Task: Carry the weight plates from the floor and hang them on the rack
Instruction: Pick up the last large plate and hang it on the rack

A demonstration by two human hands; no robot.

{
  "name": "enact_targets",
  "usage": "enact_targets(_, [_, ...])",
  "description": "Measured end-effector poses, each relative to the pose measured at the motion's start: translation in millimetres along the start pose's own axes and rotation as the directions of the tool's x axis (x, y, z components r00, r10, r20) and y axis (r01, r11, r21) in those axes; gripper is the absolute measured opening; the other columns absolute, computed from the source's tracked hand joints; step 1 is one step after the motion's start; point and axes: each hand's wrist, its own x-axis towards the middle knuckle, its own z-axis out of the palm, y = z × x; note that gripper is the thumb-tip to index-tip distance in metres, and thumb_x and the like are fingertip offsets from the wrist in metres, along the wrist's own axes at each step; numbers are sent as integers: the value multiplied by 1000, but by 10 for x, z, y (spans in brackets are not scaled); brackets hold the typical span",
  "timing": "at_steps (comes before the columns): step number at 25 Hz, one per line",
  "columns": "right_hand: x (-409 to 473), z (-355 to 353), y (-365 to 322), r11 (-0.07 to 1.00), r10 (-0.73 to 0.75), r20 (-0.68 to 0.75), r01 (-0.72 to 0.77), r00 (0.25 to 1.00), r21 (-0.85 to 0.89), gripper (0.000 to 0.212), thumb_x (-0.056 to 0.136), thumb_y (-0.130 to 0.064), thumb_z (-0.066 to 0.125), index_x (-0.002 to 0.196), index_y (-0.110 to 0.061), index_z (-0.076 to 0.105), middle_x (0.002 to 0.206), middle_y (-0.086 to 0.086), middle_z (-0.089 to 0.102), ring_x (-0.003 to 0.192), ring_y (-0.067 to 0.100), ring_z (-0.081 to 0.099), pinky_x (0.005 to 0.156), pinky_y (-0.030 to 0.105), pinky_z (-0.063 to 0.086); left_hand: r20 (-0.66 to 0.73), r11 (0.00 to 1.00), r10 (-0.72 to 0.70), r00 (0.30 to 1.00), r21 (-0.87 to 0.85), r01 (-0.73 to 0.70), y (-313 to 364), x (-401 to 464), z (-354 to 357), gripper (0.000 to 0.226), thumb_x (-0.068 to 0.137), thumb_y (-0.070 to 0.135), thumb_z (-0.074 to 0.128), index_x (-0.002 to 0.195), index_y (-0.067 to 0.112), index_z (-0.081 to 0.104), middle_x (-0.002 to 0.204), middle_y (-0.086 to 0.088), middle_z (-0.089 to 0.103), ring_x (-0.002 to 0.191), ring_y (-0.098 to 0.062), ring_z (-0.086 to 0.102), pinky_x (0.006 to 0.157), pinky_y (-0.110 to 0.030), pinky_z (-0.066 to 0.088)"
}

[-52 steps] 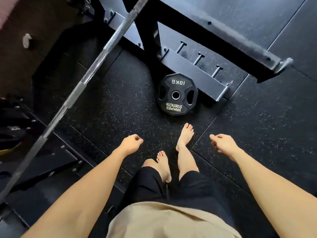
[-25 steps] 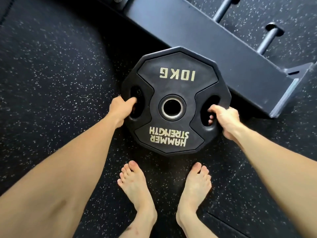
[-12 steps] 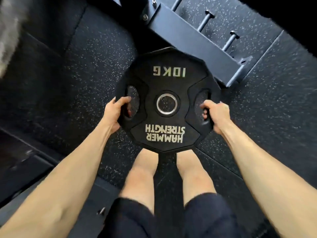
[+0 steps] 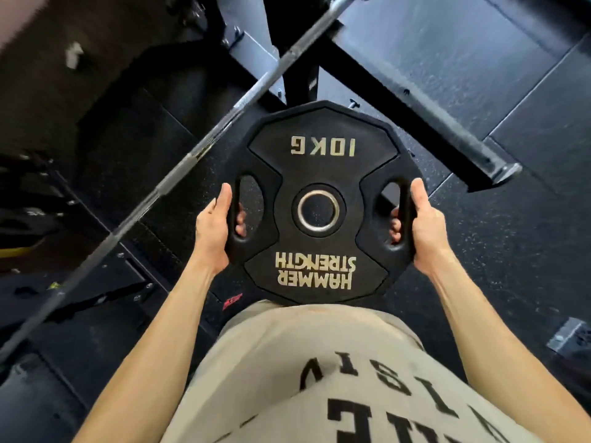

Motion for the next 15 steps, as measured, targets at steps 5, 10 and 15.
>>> enact_targets(5, [-380, 217, -328, 977, -128, 151, 151, 980, -151, 62, 84, -69, 55, 66, -10, 58, 49, 5, 50, 43, 19, 44, 46, 25, 37, -164, 978, 127, 978, -145, -151, 3, -711, -225, 44, 90, 54, 60, 79, 12, 58, 61, -1, 51, 47, -9, 42, 44, -19, 36])
enact_targets(10, [-469, 410, -500, 900, -107, 427, 269, 898, -342, 62, 83, -70, 55, 66, -10, 58, 52, 4, 52, 43, 19, 45, 47, 25, 37, -466, 912, 148, 872, -277, -302, -444, -1544, -232, 45, 90, 54, 60, 75, 12, 59, 59, 0, 53, 45, -9, 43, 44, -21, 36])
enact_targets(15, [-821, 639, -299, 749, 33, 699, 445, 715, -491, 62, 81, -71, 57, 64, -11, 59, 51, 5, 52, 43, 20, 44, 47, 27, 37, -738, 792, -13, 675, -419, -443, -1255, -2672, -70, 45, 84, 57, 66, 75, 14, 62, 61, -1, 57, 47, -11, 46, 45, -23, 37])
